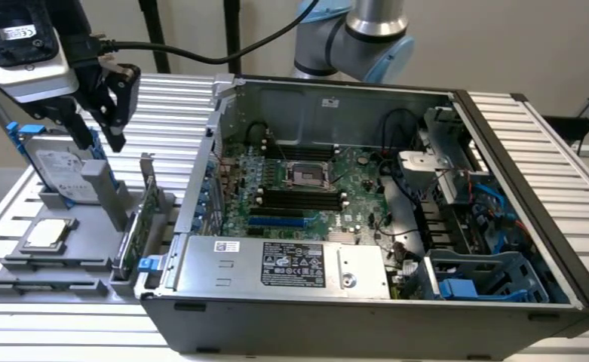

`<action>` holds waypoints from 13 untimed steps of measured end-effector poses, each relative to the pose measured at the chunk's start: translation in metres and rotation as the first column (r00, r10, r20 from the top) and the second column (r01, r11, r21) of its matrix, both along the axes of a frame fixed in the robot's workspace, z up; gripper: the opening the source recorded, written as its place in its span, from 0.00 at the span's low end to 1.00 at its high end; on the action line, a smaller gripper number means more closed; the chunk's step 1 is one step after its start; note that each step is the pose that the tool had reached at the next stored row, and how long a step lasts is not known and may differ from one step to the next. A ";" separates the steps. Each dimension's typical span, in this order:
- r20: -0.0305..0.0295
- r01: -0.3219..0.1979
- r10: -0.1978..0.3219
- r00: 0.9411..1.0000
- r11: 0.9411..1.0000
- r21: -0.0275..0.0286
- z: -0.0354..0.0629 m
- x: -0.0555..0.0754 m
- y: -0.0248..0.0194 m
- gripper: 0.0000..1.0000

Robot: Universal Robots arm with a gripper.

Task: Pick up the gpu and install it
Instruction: 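Pick up the gpu and move the gpu toward the slot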

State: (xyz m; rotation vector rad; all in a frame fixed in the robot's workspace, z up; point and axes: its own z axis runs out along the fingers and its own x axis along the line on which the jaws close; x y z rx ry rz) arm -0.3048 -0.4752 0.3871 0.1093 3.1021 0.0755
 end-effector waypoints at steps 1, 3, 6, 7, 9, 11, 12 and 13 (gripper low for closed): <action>0.000 0.000 0.000 1.000 1.000 0.000 0.0000 0.000 0.0000 0.47; 0.000 0.000 0.000 1.000 1.000 0.000 0.0000 0.000 0.0000 0.54; 0.000 0.000 0.000 1.000 1.000 0.000 -0.0033 -0.001 0.0000 0.54; 0.000 0.000 0.000 1.000 1.000 0.000 -0.0050 -0.001 0.0000 0.54; 0.000 0.000 0.000 1.000 1.000 0.000 -0.0087 -0.002 0.0000 0.54; 0.000 0.000 0.000 1.000 1.000 0.000 -0.0122 -0.004 0.0000 0.54; 0.000 0.000 0.000 1.000 1.000 0.000 -0.0141 -0.004 0.0000 0.54; 0.000 0.000 0.000 1.000 1.000 0.000 -0.0159 -0.005 0.0000 0.54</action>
